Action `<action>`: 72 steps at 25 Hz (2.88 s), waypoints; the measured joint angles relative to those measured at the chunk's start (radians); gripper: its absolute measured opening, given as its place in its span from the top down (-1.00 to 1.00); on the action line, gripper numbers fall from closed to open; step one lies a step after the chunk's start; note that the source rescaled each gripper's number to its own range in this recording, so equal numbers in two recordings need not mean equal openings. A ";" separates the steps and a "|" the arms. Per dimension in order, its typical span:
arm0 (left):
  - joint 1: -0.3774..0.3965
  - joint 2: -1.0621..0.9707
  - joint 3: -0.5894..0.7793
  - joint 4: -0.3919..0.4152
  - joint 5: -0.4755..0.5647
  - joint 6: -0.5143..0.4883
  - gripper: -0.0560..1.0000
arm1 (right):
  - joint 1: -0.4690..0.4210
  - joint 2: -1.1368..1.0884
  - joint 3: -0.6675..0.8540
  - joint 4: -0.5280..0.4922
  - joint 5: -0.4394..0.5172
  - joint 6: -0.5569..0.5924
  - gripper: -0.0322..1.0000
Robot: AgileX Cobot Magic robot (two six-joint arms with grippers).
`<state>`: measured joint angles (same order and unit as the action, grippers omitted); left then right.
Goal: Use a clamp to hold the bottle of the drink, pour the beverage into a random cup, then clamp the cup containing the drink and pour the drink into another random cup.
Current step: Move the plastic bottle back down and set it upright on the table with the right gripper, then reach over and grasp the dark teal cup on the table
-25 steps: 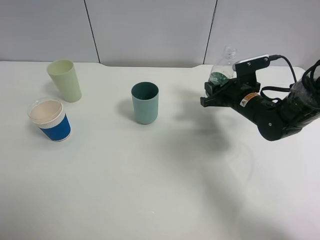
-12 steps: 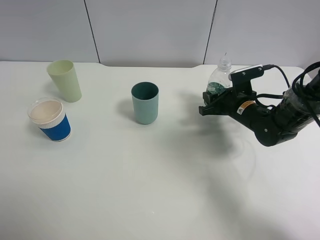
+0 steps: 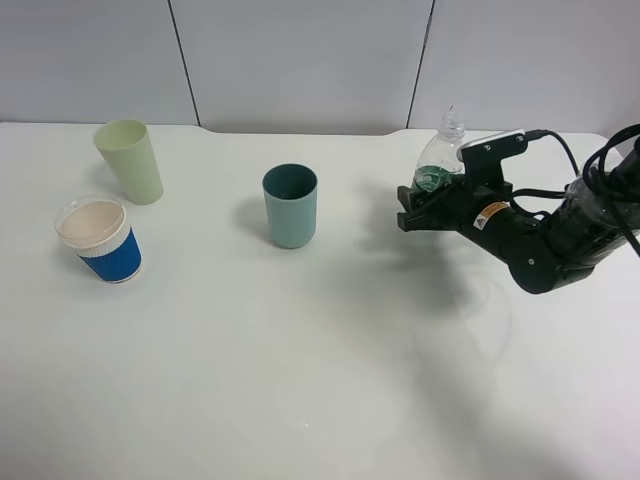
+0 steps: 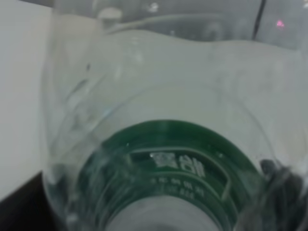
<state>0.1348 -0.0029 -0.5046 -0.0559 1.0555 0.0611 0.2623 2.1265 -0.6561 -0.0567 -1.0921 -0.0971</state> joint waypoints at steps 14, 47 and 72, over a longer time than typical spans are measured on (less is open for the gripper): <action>0.000 0.000 0.000 0.000 0.000 0.000 -1.00 | 0.000 -0.049 0.002 -0.017 0.051 -0.002 -0.99; 0.000 0.000 0.000 0.000 0.000 0.000 -1.00 | -0.251 -1.019 0.006 0.008 0.809 -0.125 -0.99; 0.000 0.000 0.000 0.000 0.000 0.000 -1.00 | -0.347 -1.928 0.006 -0.010 1.858 -0.016 -0.99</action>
<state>0.1348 -0.0029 -0.5046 -0.0559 1.0555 0.0611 -0.0849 0.1983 -0.6499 -0.0669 0.7657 -0.1135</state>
